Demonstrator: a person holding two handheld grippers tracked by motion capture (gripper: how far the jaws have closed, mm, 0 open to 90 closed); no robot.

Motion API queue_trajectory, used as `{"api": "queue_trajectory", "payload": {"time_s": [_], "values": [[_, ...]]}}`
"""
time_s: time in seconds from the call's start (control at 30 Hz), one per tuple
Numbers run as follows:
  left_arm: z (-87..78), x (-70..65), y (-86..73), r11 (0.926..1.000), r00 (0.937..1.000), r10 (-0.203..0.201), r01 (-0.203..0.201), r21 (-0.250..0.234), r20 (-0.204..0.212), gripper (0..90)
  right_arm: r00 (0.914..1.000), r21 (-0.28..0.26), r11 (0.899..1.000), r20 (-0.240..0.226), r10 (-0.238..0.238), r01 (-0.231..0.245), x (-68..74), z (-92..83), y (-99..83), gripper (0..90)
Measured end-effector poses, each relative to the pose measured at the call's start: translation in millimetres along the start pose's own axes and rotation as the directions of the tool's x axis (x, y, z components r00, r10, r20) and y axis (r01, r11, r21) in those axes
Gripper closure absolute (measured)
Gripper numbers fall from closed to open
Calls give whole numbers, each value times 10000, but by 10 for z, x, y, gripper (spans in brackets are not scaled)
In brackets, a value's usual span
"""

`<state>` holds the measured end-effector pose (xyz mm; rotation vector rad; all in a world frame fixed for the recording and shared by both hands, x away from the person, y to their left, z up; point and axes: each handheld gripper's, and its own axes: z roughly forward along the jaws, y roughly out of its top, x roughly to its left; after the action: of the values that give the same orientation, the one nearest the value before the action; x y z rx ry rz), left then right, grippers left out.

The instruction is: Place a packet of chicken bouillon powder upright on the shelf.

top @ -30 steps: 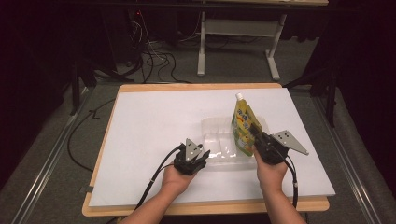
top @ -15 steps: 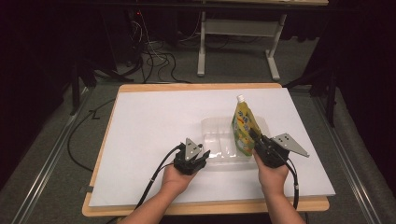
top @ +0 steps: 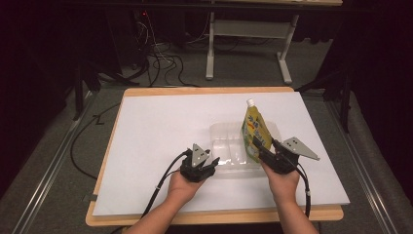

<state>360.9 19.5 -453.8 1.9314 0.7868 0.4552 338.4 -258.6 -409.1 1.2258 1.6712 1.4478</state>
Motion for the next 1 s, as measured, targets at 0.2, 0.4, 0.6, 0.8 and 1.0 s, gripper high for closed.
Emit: {"api": "queue_trajectory", "payload": {"time_s": [0.2,0.4,0.6,0.8,1.0], "values": [[-139,8,33,9994,9995,267,-263,-217,183,434,9993,77,9998,-305,-198,200,4,-82,26,372],[-376,218,54,9975,9987,-476,483,-508,159,377,9973,66,9983,-460,-575,578,-44,-249,37,278],[-604,438,19,9969,9976,-540,514,-591,-438,367,9966,-52,9984,-593,-573,570,-139,-419,26,289],[-934,779,-141,9942,9864,-942,861,-650,-1350,367,9975,-221,9983,-430,-553,544,-294,-626,-7,302],[-1221,983,-321,9937,9761,-1031,924,-641,-1914,368,9988,-219,9992,365,-339,347,-575,-785,-50,331]]}}
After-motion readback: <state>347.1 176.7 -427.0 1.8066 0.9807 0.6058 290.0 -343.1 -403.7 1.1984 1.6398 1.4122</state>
